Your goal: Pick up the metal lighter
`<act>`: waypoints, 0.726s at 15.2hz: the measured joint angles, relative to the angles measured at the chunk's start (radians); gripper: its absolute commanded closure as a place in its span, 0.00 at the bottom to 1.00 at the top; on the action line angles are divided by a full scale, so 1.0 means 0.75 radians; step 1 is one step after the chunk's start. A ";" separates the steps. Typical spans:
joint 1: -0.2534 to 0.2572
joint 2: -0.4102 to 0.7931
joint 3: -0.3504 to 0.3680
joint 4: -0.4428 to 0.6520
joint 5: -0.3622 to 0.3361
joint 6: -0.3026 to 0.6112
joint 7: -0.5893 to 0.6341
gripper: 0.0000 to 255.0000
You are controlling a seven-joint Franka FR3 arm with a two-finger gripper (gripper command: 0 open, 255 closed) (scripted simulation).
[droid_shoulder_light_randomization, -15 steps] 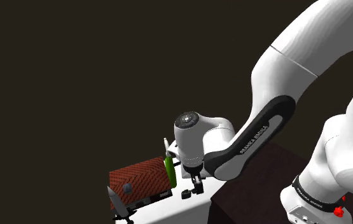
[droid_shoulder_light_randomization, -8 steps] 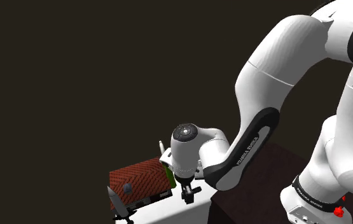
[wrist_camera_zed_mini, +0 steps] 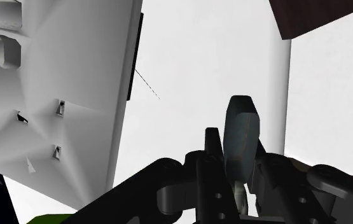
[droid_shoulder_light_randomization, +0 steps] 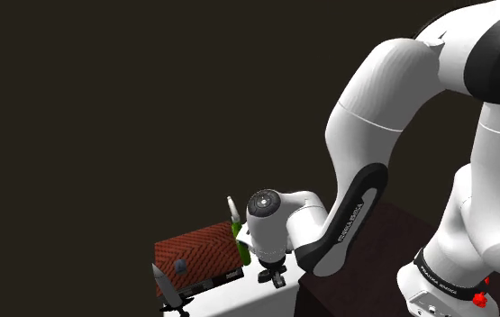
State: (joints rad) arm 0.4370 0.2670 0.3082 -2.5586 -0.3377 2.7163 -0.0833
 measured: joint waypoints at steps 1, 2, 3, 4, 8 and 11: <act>0.001 0.001 -0.001 0.000 -0.001 -0.003 0.001 1.00; 0.001 0.002 -0.001 0.001 -0.001 -0.004 0.001 1.00; 0.001 0.002 -0.002 0.001 -0.002 -0.004 0.002 1.00; 0.001 0.002 -0.002 0.001 -0.002 -0.005 0.002 1.00; -0.021 -0.030 0.024 0.017 0.046 -0.051 -0.044 1.00; -0.042 -0.092 0.054 0.004 0.103 -0.094 -0.090 1.00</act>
State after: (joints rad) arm 0.4057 0.1979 0.3485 -2.5555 -0.2601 2.6458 -0.1506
